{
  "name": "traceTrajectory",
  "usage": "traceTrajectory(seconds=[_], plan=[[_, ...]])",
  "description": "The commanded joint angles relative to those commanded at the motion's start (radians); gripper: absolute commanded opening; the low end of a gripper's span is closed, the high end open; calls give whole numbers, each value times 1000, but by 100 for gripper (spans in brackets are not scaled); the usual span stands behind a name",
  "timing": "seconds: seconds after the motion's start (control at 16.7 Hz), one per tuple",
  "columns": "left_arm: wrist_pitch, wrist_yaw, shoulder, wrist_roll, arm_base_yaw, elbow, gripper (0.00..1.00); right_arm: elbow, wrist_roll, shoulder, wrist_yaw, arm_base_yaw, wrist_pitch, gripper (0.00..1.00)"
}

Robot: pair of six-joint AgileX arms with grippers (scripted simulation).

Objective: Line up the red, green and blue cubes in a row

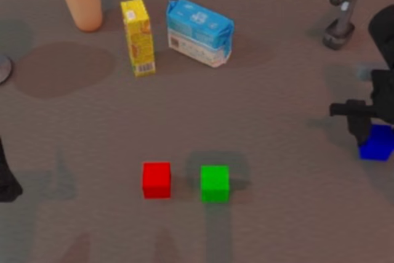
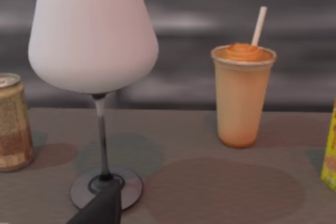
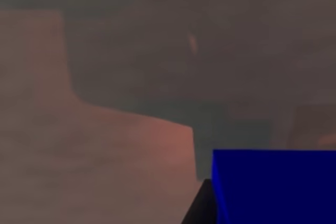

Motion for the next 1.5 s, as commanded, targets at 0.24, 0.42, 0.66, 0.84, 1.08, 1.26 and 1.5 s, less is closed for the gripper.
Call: traceTrajectory(seconds=[0.24, 0.42, 0.66, 0.84, 1.08, 1.26, 1.5], plan=[[0, 0, 0, 0, 0, 0, 100, 75, -1, -61, 5, 3, -133, 0], [0, 0, 0, 0, 0, 0, 100, 83, -1, -70, 5, 3, -145, 0], [0, 0, 0, 0, 0, 0, 100, 90, 16, -61, 4, 14, -148, 0], [0, 0, 0, 0, 0, 0, 100, 124, 98, -44, 3, 116, -176, 0], [0, 0, 0, 0, 0, 0, 100, 180, 258, -31, 9, 359, -218, 0], [0, 0, 0, 0, 0, 0, 100, 207, 352, -33, 15, 468, -238, 0], [0, 0, 0, 0, 0, 0, 100, 210, 370, -36, 16, 488, -241, 0]])
